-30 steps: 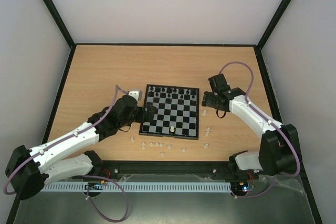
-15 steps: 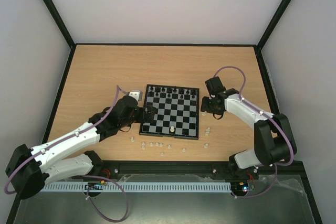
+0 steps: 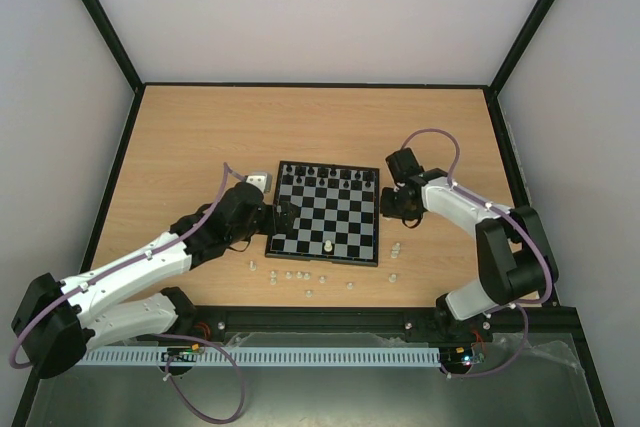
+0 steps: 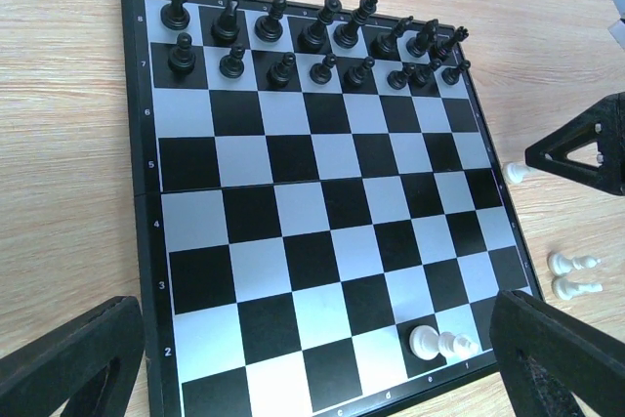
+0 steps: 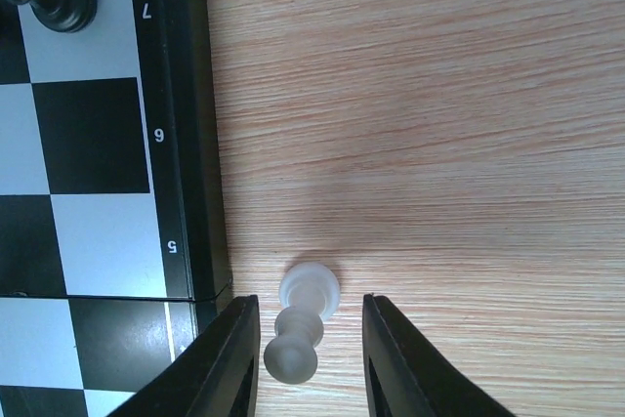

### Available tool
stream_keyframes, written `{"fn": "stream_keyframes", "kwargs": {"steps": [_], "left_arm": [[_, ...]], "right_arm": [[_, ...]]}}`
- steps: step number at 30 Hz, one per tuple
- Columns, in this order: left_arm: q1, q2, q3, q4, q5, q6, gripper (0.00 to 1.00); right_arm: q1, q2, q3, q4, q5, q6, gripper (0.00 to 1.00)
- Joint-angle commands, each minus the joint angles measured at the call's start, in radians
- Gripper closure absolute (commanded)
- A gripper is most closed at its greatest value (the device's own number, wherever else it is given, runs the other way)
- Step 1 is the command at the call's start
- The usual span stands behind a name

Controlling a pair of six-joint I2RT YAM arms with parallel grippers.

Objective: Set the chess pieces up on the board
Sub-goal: Pick up the chess piece at the center of the board.

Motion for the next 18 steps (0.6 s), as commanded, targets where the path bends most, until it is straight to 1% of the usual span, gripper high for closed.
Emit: {"fn": "stream_keyframes", "kwargs": {"steps": [1,9,14,16,18], "left_arm": [[-0.003,0.01,-0.013,0.021,-0.005,0.001,0.01],[-0.004,0.006,-0.017,0.021,-0.005,0.0,0.01],[-0.004,0.005,-0.014,0.02,-0.005,0.0,0.01],[-0.003,0.006,-0.013,0.02,-0.005,0.0,0.0],[-0.003,0.008,-0.015,0.022,-0.004,0.0,0.01]], "right_arm": [[0.016,0.022,-0.001,-0.023,0.006,-0.005,0.72],[0.025,0.031,0.001,-0.019,0.024,-0.003,0.82],[0.027,0.027,0.006,-0.02,0.032,-0.002,0.84],[0.029,0.026,0.006,-0.021,0.034,-0.002,0.88],[0.031,0.025,0.007,-0.023,0.037,-0.002,0.9]]}}
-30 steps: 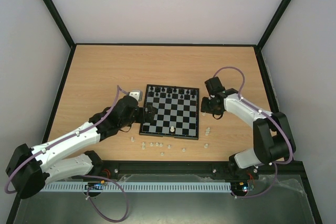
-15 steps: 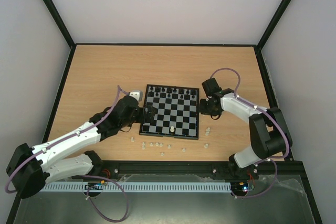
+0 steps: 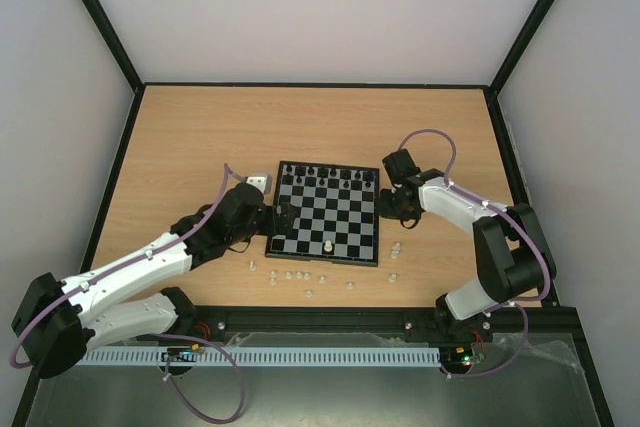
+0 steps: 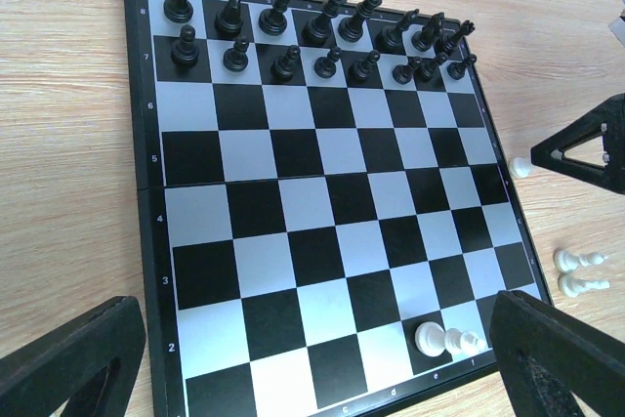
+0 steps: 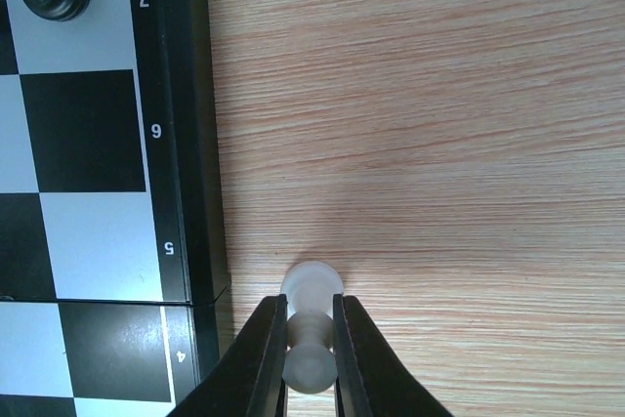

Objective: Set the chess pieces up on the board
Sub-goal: Pick up the chess piece at the center of the board.

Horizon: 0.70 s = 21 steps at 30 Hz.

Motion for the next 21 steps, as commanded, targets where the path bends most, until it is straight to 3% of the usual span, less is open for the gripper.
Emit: {"fn": "stream_keyframes", "kwargs": {"steps": [1,21], "left_arm": [[-0.004,0.007,-0.006,0.021,-0.003,0.0,0.0],[-0.004,0.041,-0.001,0.034,-0.01,-0.021,0.0]], "right_arm": [[0.011,0.003,0.007,-0.03,0.018,-0.001,0.9],[0.104,-0.159,0.137,-0.2,0.075,0.003,0.9]]}}
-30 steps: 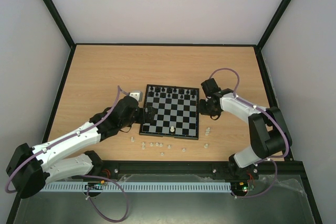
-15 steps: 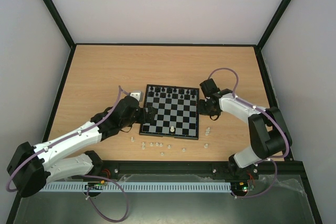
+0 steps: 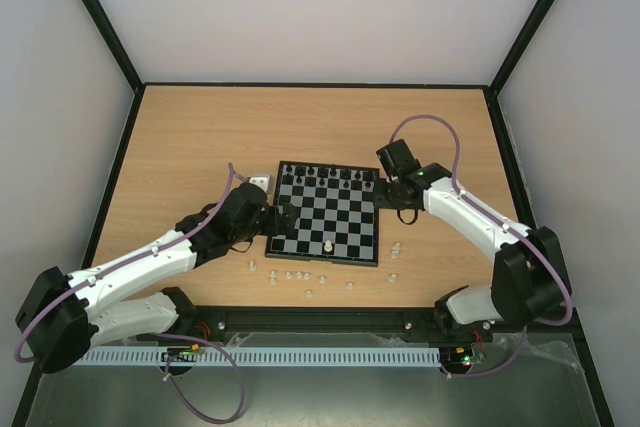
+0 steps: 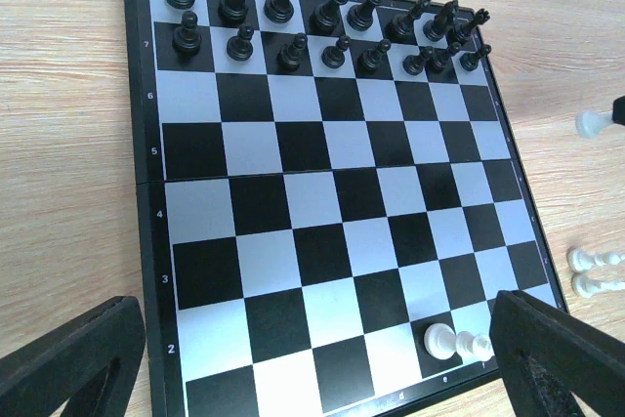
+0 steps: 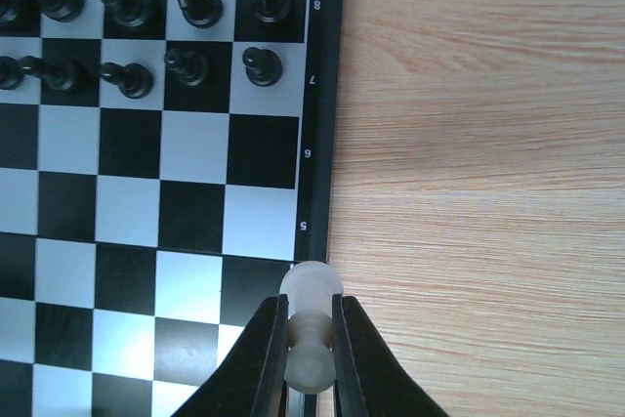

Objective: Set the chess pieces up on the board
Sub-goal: Pick up the chess piece at the center of the board.

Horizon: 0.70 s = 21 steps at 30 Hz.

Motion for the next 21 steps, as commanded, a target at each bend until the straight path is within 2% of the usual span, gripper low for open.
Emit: {"fn": "stream_keyframes", "kwargs": {"steps": [1,21], "left_arm": [[-0.003,0.003,-0.002,0.022,-0.01,-0.014,0.01],[-0.005,-0.016,-0.035,0.045,-0.007,-0.018,0.01]], "right_arm": [[0.018,-0.042,0.043,-0.114,0.024,0.0,0.9],[0.152,-0.089,0.142,-0.206,0.028,0.026,0.9]]}}
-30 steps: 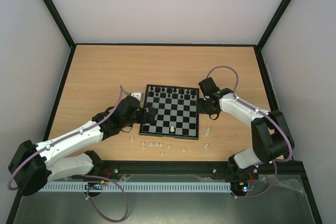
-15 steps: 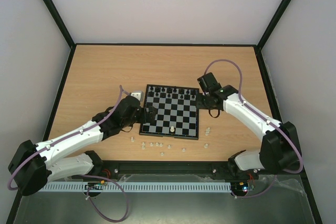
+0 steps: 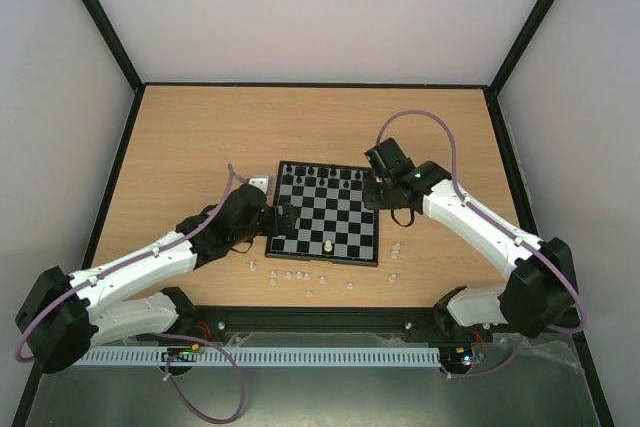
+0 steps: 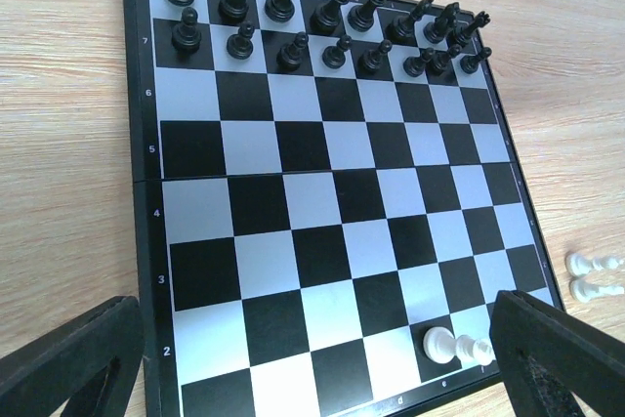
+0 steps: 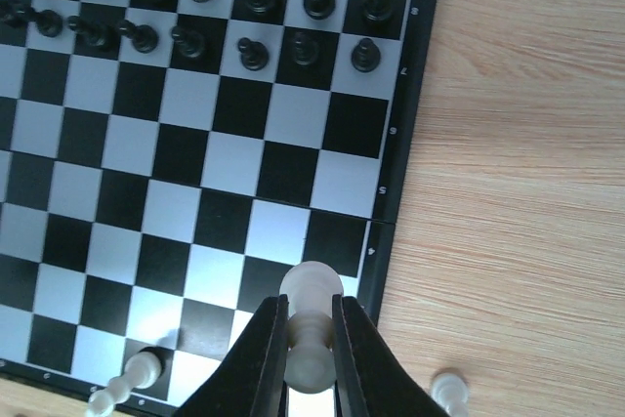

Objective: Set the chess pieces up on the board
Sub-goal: Pick up the chess piece at the center of the board, then place the chess piece on the chessboard.

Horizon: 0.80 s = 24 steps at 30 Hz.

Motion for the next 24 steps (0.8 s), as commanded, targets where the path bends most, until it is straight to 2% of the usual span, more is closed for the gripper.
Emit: {"fn": "stream_keyframes", "kwargs": {"steps": [1,14,24], "left_arm": [[-0.004,-0.018,-0.017,0.015,-0.007,-0.005,0.0],[-0.005,-0.028,-0.027,0.017,-0.011,-0.008,0.01],[-0.004,-0.046,-0.031,0.007,-0.021,-0.006,0.01]], "right_arm": [[0.04,-0.019,0.049,-0.082,0.015,0.017,0.9],[0.156,0.005,0.115,-0.126,0.023,0.031,0.9],[0.266,0.106,0.174,-0.151,0.029,0.03,0.9]]}}
